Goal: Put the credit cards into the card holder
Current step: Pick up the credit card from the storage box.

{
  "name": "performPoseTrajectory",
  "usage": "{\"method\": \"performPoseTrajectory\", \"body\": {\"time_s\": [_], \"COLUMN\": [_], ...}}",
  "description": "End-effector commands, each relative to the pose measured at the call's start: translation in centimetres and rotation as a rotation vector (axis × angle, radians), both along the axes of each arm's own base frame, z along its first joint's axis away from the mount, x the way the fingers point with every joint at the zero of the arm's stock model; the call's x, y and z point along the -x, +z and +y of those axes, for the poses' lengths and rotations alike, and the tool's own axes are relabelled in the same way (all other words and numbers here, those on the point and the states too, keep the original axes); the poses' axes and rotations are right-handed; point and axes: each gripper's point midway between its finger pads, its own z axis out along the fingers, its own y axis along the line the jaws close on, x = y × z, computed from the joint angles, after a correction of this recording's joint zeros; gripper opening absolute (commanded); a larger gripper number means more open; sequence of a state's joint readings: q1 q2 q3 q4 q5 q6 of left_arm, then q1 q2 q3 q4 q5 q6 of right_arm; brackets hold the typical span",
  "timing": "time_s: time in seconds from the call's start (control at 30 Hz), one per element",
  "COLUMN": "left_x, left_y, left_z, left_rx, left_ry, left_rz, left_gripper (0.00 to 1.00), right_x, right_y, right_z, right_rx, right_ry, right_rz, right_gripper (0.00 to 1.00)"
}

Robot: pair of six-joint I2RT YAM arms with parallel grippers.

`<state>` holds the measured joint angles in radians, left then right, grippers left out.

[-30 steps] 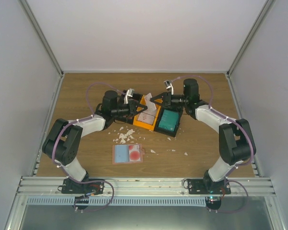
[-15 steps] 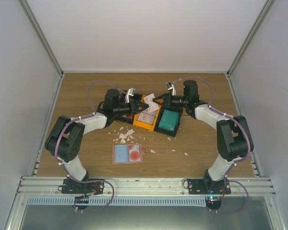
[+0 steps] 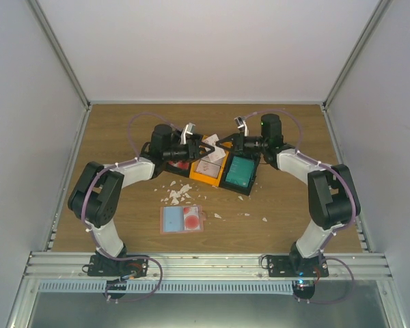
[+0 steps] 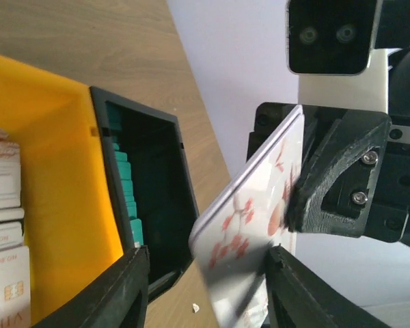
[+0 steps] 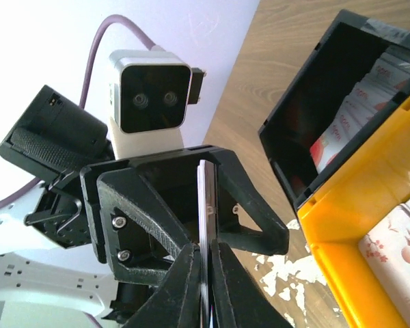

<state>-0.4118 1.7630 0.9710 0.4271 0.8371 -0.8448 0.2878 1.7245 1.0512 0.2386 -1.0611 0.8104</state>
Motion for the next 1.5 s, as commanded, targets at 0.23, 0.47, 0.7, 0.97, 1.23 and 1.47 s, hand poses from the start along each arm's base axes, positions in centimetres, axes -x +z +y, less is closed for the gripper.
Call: {"method": "performPoseTrajectory", "body": {"time_s": [0.23,0.47,0.7,0.97,1.23,1.47], "left_x": [1.0,2.8,4.9,6.8,7.0,7.6], "left_y": [3.8,6.1,8.2,9.7,10.4,10.6], "left_z": [-0.9,-0.6,-0.3,-0.2,-0.2,-0.1], "left_rx": [0.092,0.128,0.144,0.162,0.139,0.134], "left_ry": [-0.077,-0.136,-0.213,-0.298,-0.321,-0.349], "left_rz": [-0.109,-0.175,-0.277,-0.377,-0.435,-0.466], "left_gripper": [0.00,0.00,0.00,0.00,0.00,0.00], "right_x": [1.3,0.5,1.1,2.7,3.3,3.4], "right_y": [2.5,3.1,4.6,6.4,6.6,6.3], "right_z": [0.3,-1.5,-2.4,-2.2,-2.1,-2.1], "right_rx": [-0.046,-0.040,-0.076,-0.081,-0.081,-0.076], "right_ry": [0.063,-0.027,-0.054,0.029,0.061,0.072], "right_rz": [-0.075,-0.114,-0.181,-0.268,-0.274,-0.279], "right_gripper": [0.33,0.47,0.44,0.33,0.19,0.11]}}
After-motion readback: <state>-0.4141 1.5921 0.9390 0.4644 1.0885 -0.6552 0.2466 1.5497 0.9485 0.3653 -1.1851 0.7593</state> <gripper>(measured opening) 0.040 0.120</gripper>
